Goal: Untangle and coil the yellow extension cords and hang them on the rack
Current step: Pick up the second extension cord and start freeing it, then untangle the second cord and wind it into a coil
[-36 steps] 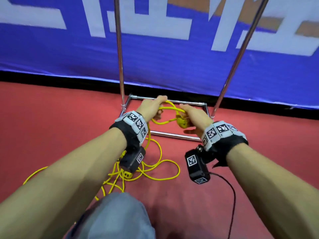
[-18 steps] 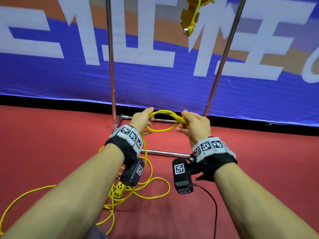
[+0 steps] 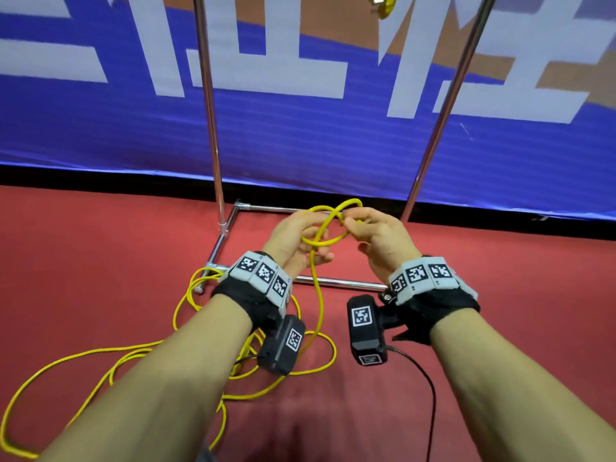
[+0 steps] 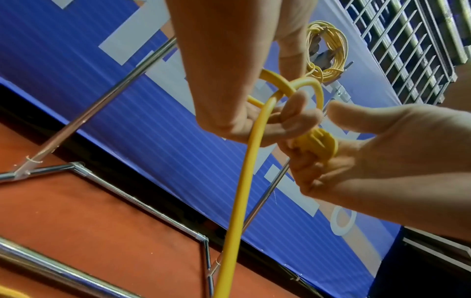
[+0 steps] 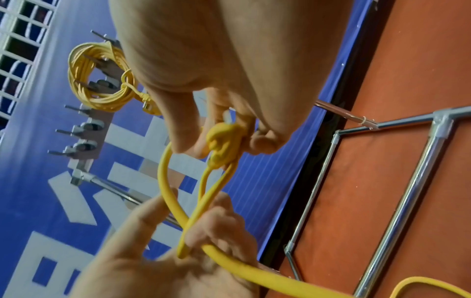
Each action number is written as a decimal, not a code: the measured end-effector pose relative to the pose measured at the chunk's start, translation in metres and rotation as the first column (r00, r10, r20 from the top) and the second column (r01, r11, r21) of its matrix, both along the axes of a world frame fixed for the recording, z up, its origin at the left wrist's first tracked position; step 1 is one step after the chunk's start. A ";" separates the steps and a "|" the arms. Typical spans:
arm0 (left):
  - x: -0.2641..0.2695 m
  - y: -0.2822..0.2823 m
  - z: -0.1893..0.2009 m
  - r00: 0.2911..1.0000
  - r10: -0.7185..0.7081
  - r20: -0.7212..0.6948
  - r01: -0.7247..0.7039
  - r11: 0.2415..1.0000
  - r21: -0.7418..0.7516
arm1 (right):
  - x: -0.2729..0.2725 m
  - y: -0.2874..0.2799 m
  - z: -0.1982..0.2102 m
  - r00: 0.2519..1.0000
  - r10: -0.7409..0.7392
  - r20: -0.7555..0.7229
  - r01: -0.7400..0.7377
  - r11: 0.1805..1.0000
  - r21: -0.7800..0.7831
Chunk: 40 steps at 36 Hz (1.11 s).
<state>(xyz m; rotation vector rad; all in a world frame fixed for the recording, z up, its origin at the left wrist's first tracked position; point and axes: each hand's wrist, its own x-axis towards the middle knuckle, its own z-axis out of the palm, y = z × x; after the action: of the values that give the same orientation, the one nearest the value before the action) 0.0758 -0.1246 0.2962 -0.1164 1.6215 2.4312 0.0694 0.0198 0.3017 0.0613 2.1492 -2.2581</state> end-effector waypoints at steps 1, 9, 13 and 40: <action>-0.002 0.000 -0.003 1.000 -0.021 -0.001 0.021 1.000 -0.005 | -0.002 0.001 -0.004 0.999 -0.026 -0.035 0.028 0.998 0.058; -0.011 -0.002 -0.021 0.997 0.080 -0.012 -0.080 0.994 -0.075 | -0.005 -0.001 -0.009 0.987 0.107 0.120 -0.077 0.970 -0.231; -0.015 -0.015 -0.030 0.985 0.170 -0.019 -0.170 0.960 -0.224 | 0.000 -0.001 -0.009 0.985 0.167 0.043 -0.153 0.961 -0.231; -0.013 -0.052 -0.032 0.950 0.299 0.091 -0.204 0.813 -0.545 | -0.003 0.015 -0.018 0.996 0.090 -0.018 -0.054 0.732 0.680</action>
<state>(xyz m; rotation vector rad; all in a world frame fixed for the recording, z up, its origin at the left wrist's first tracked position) 0.0630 -0.1770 0.2643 -0.6538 2.2674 1.9823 0.0669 0.0352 0.2839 -0.0689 2.8200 -1.3152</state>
